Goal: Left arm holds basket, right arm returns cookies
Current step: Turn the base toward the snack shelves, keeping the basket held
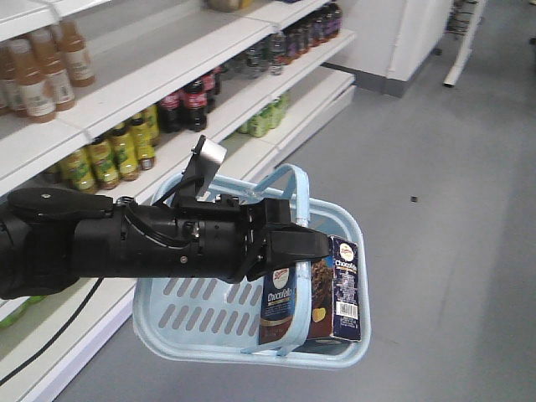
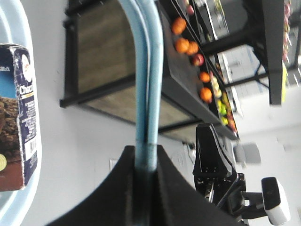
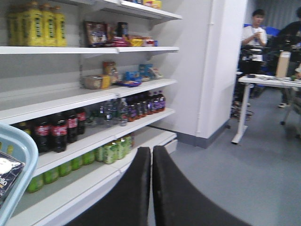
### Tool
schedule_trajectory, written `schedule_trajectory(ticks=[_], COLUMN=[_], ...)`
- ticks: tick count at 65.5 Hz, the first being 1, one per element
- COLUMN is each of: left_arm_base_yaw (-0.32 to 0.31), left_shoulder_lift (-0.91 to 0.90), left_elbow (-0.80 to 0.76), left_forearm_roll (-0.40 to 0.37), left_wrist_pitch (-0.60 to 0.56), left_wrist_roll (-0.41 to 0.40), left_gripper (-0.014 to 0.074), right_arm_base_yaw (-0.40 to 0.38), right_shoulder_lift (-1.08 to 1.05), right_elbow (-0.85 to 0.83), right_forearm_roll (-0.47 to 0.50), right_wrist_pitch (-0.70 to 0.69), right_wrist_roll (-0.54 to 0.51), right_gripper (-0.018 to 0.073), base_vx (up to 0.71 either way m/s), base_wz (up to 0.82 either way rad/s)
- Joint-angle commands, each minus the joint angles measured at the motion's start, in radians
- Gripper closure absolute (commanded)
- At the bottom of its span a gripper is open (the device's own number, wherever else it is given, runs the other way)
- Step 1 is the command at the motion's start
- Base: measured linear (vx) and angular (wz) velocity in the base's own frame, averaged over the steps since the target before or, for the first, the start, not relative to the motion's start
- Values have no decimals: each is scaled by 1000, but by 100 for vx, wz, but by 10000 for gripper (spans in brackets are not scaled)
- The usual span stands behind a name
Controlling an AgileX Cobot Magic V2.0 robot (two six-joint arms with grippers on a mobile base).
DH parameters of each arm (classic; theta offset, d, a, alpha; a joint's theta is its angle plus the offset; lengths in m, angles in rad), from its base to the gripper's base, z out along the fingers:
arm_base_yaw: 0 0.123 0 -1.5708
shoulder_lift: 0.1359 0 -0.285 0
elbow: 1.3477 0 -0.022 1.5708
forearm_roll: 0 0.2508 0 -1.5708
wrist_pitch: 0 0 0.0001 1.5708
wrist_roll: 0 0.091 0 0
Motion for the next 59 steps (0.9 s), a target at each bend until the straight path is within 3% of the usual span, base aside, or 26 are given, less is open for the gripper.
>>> schedule_trajectory(ticks=[1,32,59], left_arm_base_yaw=[-4,-4,-4], left_shoulder_lift=[-41,-41,-41], left_elbow=[-31,-31,-31], left_forearm_roll=[-105,-105,-104], left_wrist_pitch=[51,51,51], left_wrist_roll=[19,19,19], left_gripper=[603,603,603], right_arm_base_yaw=[-5,-5,-5], right_shoulder_lift=[-12,-12,-12], right_elbow=[-1,-1,-1], right_forearm_roll=[-5,-5,-5], right_wrist_pitch=[-74,-74,-74], right_wrist_roll=[-4,-4,-4], right_gripper=[563,563,563], base_vx=[14,12,21], base_wz=[-87,-86,-41])
